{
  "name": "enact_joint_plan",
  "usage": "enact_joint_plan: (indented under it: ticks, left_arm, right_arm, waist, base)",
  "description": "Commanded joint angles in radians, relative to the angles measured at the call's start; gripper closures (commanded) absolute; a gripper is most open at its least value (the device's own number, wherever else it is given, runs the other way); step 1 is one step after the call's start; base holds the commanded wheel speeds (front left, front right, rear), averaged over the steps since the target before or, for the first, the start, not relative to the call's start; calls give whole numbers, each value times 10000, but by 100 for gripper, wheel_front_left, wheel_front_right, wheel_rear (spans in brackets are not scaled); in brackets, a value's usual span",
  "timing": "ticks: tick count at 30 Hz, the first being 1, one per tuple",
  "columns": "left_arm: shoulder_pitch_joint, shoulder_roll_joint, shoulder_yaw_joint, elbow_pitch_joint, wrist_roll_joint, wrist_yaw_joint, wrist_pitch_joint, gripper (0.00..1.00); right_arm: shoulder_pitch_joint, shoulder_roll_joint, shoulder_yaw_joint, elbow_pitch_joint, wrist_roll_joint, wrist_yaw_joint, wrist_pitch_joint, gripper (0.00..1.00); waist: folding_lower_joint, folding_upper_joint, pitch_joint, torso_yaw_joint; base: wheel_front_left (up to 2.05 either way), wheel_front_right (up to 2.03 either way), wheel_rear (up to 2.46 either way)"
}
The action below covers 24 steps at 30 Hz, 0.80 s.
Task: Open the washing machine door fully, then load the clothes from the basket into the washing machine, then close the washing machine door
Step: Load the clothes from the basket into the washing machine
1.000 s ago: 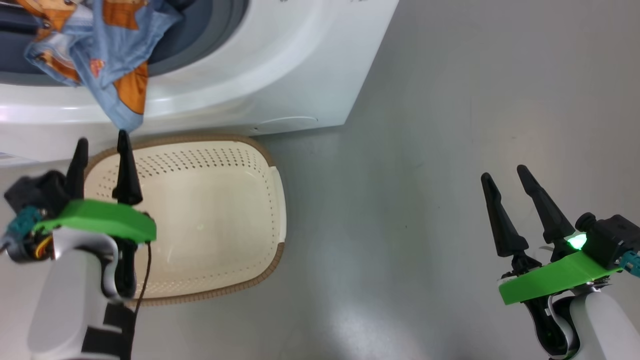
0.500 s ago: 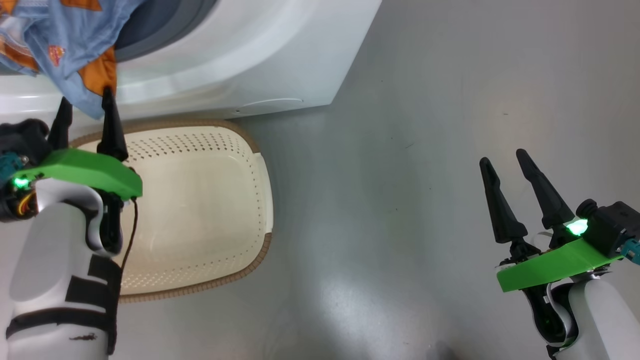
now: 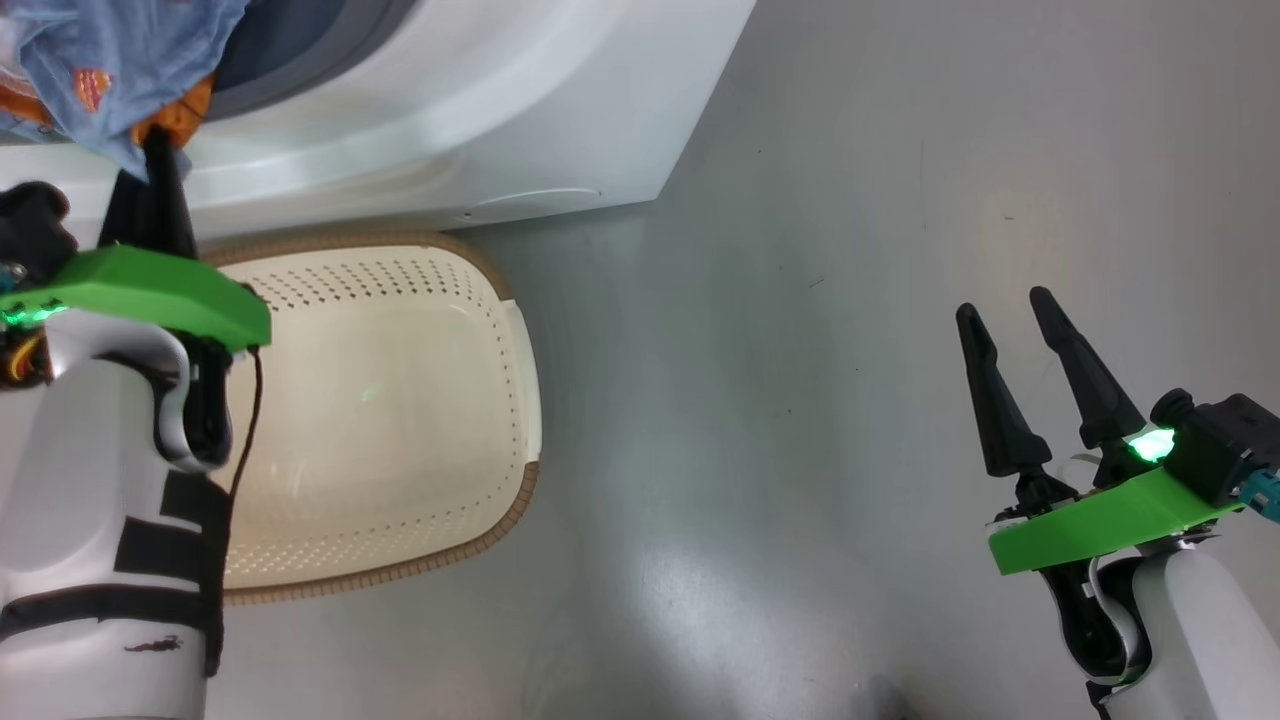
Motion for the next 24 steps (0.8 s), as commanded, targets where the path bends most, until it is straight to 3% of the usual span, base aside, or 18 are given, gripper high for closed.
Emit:
enact_joint_plan:
  ticks: [1, 9, 24]
  left_arm:
    - [79, 356, 261, -532, 141, -15, -67, 100]
    - [-254, 621, 199, -1025, 337, -15, -67, 100]
    - [-3554, 1797, -137, 1372, 298, -15, -67, 100]
  right_arm:
    - [120, 17, 176, -198, -6, 29, -118, 0]
    - [62, 136, 323, -166, 26, 29, -118, 0]
    - [-95, 420, 735, -39, 153, 29, -118, 0]
  waist:
    - [0, -1, -14, 9]
    - [0, -1, -2, -88]
    - [0, -1, 144, -966]
  base:
    - [0, 0, 0]
    - [0, 0, 0]
    - [0, 0, 0]
